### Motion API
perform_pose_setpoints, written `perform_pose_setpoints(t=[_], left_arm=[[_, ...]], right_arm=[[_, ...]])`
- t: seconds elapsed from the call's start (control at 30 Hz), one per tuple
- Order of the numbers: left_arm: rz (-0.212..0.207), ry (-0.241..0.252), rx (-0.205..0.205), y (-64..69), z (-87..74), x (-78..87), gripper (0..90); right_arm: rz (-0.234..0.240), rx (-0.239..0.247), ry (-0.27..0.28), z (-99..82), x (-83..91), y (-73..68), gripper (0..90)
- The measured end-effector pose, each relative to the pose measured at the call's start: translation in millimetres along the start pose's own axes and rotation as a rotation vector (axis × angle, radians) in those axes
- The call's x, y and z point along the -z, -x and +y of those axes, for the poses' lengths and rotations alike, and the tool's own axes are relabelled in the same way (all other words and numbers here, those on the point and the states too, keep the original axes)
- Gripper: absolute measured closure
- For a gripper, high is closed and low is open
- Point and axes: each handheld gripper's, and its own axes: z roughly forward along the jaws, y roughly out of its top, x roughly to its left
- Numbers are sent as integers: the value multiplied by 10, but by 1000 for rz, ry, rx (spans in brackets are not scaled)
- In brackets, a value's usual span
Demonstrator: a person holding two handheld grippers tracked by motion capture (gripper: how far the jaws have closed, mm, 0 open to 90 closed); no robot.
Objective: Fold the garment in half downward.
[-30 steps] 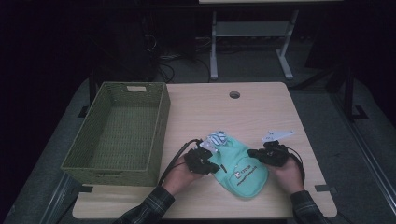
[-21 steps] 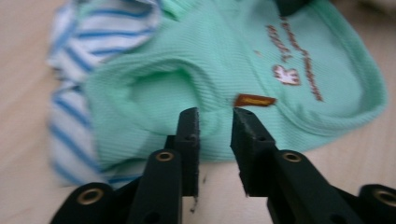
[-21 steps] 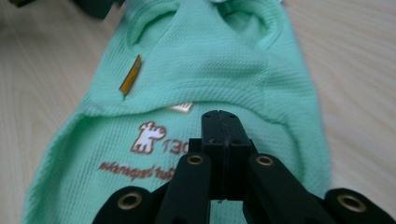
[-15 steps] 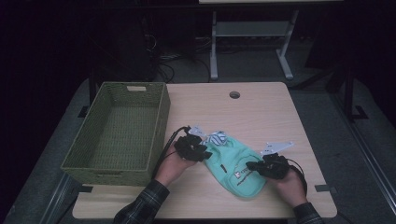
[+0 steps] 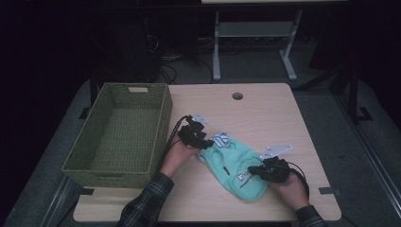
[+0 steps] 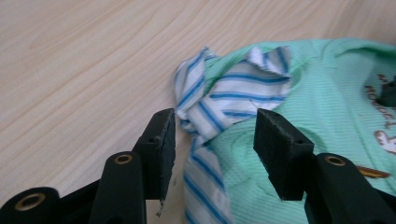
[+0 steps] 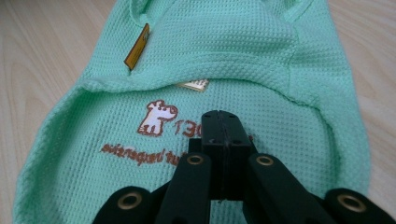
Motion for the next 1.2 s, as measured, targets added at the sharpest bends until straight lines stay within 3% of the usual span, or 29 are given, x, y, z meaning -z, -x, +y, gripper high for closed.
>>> perform_pose_setpoints(t=[0.17,0.33,0.47,0.67,0.87,1.13,1.2], left_arm=[[-4,-29,20,-69,-56,-99,480],[-10,-68,9,-81,-105,-186,480],[12,-103,-41,-5,-123,-254,485],[17,-122,-71,35,-114,-244,634],[-17,-122,-51,16,-121,-239,799],[-28,-111,-38,0,-115,-214,841],[-35,-84,-28,-15,-102,-163,843]], right_arm=[[0,-1,1,-1,-1,0,897],[-1,-1,5,-4,-4,-1,897],[0,-1,10,-6,-8,0,897],[-5,2,4,-1,-7,-5,897],[-10,3,3,1,-7,-11,897],[-17,5,-8,12,-5,-25,897],[-16,8,-11,15,-5,-24,897]])
